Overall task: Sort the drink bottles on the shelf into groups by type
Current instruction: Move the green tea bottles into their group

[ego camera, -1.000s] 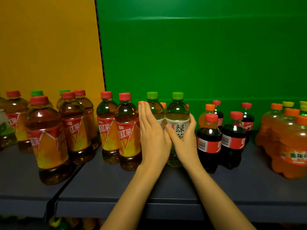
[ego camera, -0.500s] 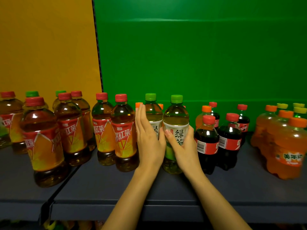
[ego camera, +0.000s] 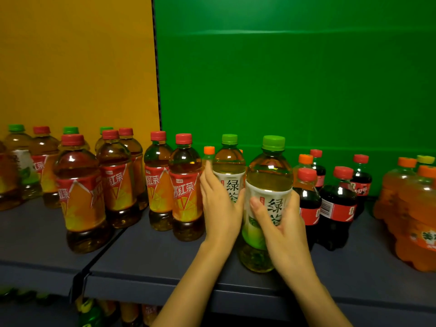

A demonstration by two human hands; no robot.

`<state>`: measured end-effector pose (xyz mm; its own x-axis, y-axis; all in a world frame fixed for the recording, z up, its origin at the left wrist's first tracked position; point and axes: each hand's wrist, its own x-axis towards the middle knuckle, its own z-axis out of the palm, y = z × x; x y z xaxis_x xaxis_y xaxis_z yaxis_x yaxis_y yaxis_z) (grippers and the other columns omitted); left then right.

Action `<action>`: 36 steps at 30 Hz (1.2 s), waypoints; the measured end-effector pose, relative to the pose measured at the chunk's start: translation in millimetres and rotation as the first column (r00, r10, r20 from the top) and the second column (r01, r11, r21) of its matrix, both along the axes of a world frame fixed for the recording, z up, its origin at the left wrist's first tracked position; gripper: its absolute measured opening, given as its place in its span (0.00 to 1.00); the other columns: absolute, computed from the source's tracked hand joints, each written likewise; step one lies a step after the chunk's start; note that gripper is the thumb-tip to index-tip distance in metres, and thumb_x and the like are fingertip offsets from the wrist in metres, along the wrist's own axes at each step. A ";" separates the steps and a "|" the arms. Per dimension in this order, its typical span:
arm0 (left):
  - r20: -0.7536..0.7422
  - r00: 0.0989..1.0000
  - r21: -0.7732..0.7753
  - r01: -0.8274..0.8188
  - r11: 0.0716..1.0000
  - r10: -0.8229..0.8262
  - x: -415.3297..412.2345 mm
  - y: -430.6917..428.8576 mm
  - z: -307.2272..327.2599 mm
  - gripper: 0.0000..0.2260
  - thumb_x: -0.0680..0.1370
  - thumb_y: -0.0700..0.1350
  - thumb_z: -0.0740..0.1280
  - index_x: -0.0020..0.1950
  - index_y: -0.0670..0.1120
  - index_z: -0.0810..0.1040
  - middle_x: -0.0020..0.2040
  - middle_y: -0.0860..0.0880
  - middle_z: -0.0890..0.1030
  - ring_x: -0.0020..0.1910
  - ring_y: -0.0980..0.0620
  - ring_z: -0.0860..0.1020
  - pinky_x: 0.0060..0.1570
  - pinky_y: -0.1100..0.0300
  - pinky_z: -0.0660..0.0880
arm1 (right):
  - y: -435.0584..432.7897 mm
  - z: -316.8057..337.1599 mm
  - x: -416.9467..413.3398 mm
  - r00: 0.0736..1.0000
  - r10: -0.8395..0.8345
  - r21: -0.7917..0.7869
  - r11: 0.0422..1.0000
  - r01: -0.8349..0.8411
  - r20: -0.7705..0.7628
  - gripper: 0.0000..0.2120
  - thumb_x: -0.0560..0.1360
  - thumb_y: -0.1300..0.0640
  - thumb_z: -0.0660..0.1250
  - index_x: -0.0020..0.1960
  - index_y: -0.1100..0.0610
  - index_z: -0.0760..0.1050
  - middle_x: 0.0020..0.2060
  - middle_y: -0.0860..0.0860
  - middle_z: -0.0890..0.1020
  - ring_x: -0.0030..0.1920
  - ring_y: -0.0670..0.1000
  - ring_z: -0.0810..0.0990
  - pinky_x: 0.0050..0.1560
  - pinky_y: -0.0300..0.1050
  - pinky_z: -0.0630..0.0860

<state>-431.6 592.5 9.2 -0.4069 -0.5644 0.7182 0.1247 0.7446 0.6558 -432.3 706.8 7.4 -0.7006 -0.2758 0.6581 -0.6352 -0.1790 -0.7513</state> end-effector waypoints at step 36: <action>-0.244 0.934 0.255 -0.197 0.947 0.260 322.4 -225.5 4.5 0.22 0.59 0.59 0.72 0.51 0.56 0.75 0.47 0.53 0.82 0.47 0.54 0.81 0.46 0.58 0.78 | -205.0 1.8 145.5 0.825 0.562 0.003 0.826 -0.563 0.055 0.26 0.66 0.38 0.66 0.60 0.48 0.69 0.52 0.43 0.80 0.52 0.40 0.79 0.48 0.34 0.76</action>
